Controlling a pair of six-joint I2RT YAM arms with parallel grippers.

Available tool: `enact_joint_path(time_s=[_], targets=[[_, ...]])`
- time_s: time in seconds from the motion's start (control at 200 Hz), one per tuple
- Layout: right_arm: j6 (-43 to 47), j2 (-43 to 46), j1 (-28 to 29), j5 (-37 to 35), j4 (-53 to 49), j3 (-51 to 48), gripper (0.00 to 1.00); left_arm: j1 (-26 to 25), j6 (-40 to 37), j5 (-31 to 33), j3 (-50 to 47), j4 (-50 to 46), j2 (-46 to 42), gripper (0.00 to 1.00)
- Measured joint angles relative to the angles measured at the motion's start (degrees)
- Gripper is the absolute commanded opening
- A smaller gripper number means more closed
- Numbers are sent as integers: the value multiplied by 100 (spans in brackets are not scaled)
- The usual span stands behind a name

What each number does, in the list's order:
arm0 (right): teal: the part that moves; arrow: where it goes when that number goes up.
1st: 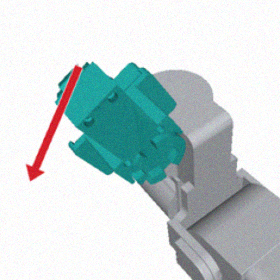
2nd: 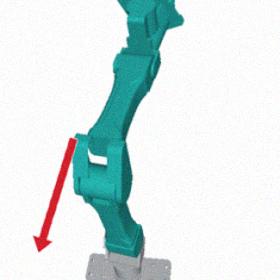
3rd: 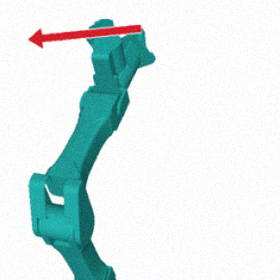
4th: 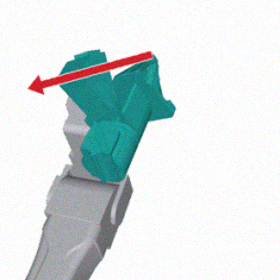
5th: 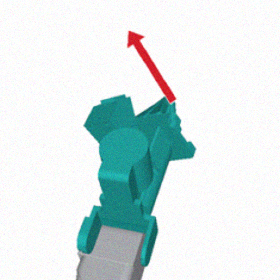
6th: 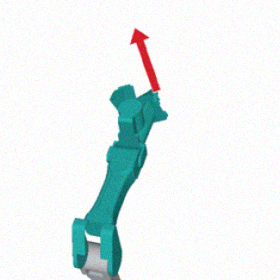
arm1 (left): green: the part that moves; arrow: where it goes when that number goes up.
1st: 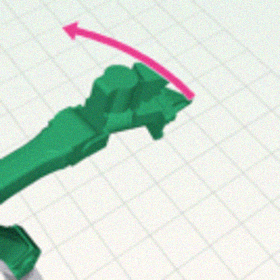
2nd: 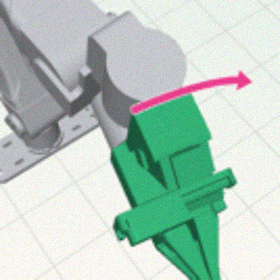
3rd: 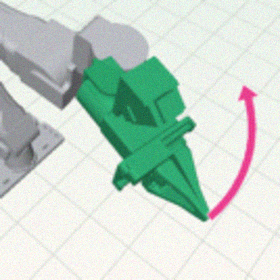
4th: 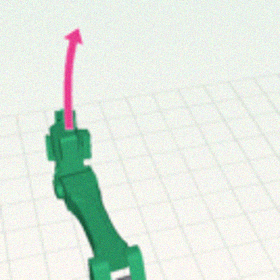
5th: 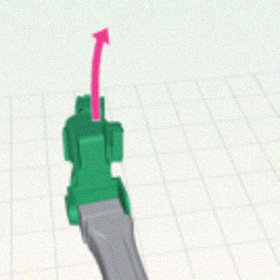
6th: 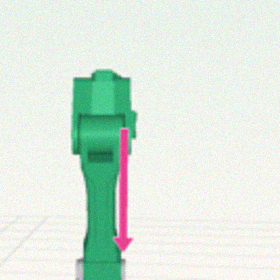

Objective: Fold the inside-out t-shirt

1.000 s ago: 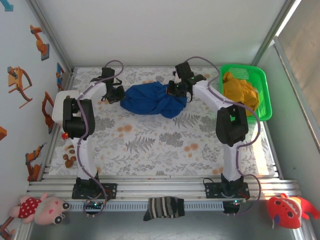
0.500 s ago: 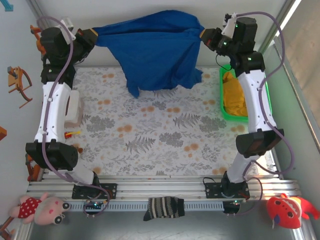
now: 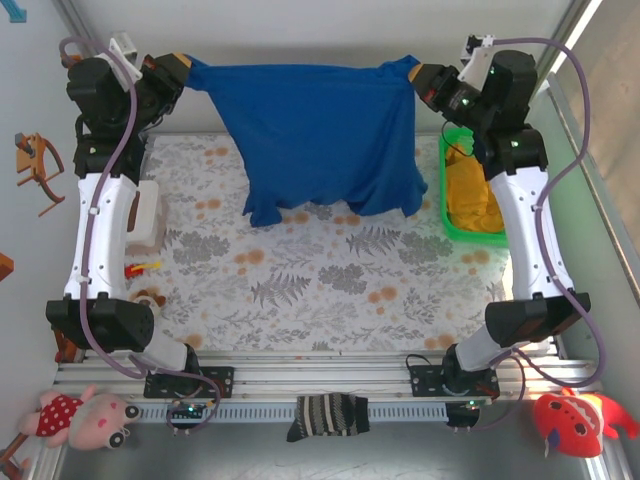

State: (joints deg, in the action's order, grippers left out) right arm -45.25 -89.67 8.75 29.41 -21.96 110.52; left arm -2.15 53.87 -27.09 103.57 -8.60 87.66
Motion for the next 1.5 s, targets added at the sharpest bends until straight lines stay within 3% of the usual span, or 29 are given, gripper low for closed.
enact_joint_path(time_s=[0.335,0.791,1.122,1.332,1.502], targets=[[-129,225,0,125,282,-807,0,50,-48,-111,-138,-105,-116,0],[-446,1224,0,197,688,-1115,0,70,28,-275,-195,-114,-634,0],[-664,1403,0,278,907,-946,0,74,76,-190,35,-170,-859,0],[-669,970,0,293,1069,-977,0,118,15,-223,302,-157,-238,0],[-667,-74,0,321,1222,-938,0,173,4,-291,767,-308,1182,0]])
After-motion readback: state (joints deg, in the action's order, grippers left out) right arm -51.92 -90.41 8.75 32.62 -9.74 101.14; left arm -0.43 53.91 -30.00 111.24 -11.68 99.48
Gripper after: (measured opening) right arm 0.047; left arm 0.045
